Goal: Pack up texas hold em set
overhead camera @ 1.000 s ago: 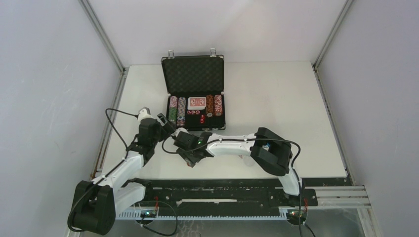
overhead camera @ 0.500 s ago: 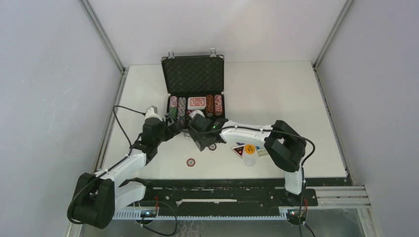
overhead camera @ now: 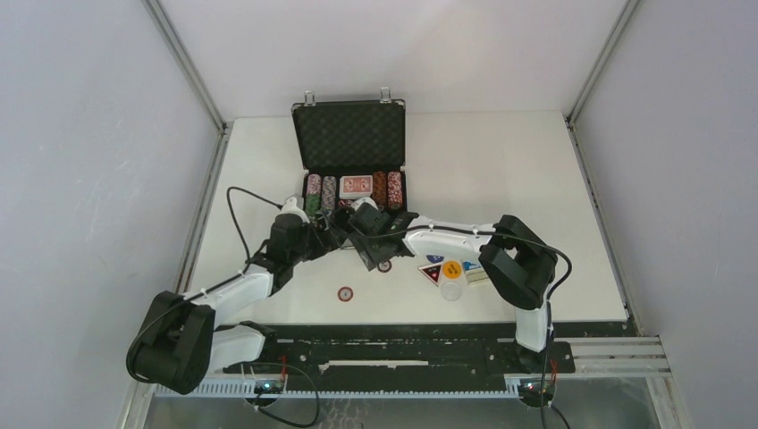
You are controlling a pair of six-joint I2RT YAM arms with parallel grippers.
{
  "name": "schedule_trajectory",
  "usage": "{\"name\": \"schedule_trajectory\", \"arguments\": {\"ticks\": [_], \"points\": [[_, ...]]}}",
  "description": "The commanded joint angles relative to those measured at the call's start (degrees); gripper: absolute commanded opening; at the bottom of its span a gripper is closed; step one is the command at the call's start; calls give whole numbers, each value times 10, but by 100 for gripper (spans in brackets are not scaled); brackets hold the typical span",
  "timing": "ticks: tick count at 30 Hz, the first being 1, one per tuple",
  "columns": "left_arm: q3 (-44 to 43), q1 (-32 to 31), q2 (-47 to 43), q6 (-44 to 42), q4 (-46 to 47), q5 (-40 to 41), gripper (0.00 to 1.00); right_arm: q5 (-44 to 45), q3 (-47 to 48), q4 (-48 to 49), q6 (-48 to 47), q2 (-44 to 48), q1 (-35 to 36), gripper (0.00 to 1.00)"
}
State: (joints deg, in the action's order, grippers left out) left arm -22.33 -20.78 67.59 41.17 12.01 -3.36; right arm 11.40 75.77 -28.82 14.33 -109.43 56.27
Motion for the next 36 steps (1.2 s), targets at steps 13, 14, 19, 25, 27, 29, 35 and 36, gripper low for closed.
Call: {"name": "schedule_trajectory", "arguments": {"ticks": [13, 14, 19, 25, 27, 29, 35, 36], "points": [[-32, -2, 22, 7, 17, -4, 89, -3, -27, 22, 18, 0, 12, 70], [-32, -2, 23, 7, 17, -3, 89, -6, -27, 22, 17, -2, 11, 69], [-34, -2, 28, 5, 15, 0, 89, -21, -27, 28, 15, -13, 8, 69], [-38, -1, 32, 2, 9, 5, 89, -25, -27, 31, 13, -22, 7, 67], [-38, -1, 35, 2, 9, 5, 89, -22, -27, 28, 12, -23, 8, 66], [-39, -1, 37, 1, 9, 6, 89, -15, -26, 25, 11, -23, 9, 66], [-39, -1, 40, 0, 9, 8, 89, -12, -26, 16, 10, -24, 11, 62], [-38, -1, 40, 0, 9, 7, 89, -10, -26, 16, 10, -24, 11, 61]]}}
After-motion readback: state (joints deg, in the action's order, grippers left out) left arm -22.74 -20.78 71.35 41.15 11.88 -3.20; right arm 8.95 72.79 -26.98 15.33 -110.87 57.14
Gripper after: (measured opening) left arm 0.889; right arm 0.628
